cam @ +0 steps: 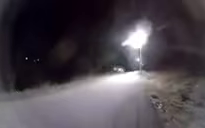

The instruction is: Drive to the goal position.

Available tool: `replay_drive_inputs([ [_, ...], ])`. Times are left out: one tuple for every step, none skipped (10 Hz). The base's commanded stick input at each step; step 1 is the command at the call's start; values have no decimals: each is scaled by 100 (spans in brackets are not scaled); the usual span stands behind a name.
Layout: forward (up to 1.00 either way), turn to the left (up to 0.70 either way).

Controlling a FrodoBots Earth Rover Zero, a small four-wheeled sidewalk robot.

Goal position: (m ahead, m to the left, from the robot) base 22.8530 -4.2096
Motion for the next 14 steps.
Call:
replay_drive_inputs([
  [0,0],
  [0,-54],
  [0,-98],
  [0,-100],
  [0,-97],
  [52,-46],
  [100,0],
  [100,0],
  [100,-22],
  [100,-31],
  [100,-40],
  [100,-21],
  [100,0],
  [100,0],
])
